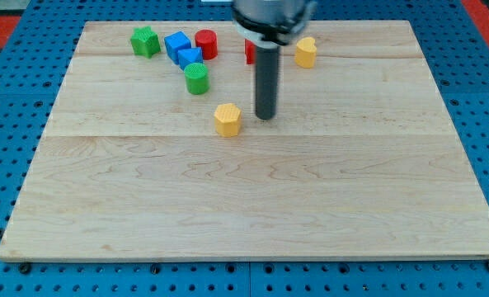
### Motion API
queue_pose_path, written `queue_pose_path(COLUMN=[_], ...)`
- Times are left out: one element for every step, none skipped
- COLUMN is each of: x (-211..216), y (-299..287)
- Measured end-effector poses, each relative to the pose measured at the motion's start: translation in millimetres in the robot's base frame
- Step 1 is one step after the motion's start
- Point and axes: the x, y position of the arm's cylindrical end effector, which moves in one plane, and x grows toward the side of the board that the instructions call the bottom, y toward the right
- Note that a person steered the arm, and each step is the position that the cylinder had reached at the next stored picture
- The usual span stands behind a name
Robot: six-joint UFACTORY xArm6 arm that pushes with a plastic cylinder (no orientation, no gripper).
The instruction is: Move the green star diagonally to the hexagon
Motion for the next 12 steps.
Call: queue_pose_path(x=[25, 19, 29, 40, 40, 40, 40, 31, -17, -102, -162, -210], y=[-57, -118, -144, -121, -120, -133, -170, -260, -298, -293, -291, -285])
